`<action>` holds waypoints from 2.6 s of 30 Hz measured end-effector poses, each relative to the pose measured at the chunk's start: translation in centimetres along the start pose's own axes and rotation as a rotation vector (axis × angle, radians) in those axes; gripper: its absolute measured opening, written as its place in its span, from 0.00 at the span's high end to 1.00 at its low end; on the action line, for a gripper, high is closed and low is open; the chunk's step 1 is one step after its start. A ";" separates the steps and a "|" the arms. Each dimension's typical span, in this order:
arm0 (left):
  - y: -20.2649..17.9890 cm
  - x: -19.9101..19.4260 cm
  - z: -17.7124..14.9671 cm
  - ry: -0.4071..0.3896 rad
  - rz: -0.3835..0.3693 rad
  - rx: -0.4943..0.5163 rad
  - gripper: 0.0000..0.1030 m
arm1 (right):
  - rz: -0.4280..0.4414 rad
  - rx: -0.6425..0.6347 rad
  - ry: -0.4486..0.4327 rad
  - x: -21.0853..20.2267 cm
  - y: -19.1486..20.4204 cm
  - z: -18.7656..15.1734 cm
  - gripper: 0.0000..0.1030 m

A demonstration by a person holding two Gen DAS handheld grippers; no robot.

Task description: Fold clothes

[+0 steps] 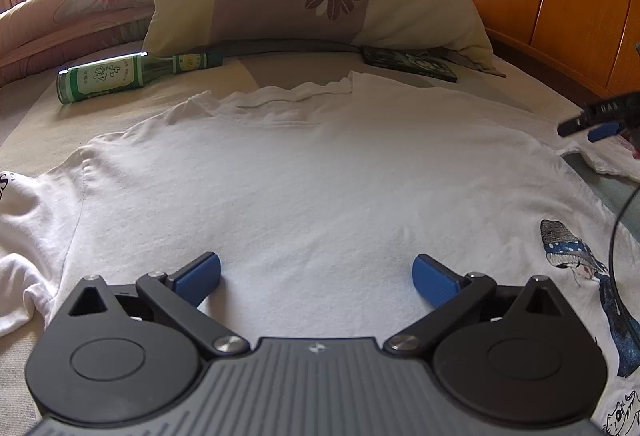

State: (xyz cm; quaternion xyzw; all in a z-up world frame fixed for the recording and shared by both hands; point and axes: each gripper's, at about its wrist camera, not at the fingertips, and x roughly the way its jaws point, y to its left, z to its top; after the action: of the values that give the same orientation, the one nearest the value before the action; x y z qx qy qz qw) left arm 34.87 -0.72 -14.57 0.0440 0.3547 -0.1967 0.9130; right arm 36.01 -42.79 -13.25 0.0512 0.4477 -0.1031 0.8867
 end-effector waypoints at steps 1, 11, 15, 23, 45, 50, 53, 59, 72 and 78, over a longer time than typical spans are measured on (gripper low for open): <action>0.0 0.0 0.0 0.000 0.000 0.001 0.01 | -0.037 -0.027 0.027 0.3 -0.3 -0.9 0.00; 0.0 0.0 -0.1 -0.001 -0.001 0.006 0.01 | 0.028 0.111 -0.049 -4.6 -6.9 -3.7 0.00; 0.0 0.0 -0.1 -0.002 -0.002 0.006 0.01 | 0.012 0.321 -0.086 -5.7 -11.4 -4.2 0.00; 0.0 0.0 -0.2 -0.005 -0.001 0.009 0.01 | -0.148 0.448 -0.094 -3.8 -19.4 -5.6 0.00; 0.1 0.0 -0.3 -0.013 -0.005 0.020 0.01 | -0.222 0.377 -0.096 -0.4 -21.0 -1.5 0.00; 0.1 0.0 -0.3 -0.015 -0.005 0.021 0.01 | -0.139 0.273 -0.089 -1.8 -14.8 0.8 0.00; 0.1 0.0 -0.3 -0.013 -0.006 0.023 0.01 | -0.080 0.170 -0.039 -1.3 -9.0 1.3 0.00; 0.1 -0.3 -0.2 -0.008 -0.005 0.028 0.01 | -0.181 0.158 -0.069 2.8 -5.8 1.5 0.00; 0.3 -0.4 -0.1 -0.002 0.003 0.015 0.01 | 0.133 -0.146 -0.038 -0.5 7.4 -0.1 0.00; 0.8 -0.4 0.0 -0.002 -0.001 -0.001 0.01 | 0.120 -0.225 -0.072 -1.4 4.7 -3.9 0.00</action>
State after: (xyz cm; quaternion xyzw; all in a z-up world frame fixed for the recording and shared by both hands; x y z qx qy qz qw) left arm 34.86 0.12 -14.34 0.0431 0.3539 -0.1970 0.9133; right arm 33.22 -37.30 -14.49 -0.0256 0.4205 -0.0007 0.9070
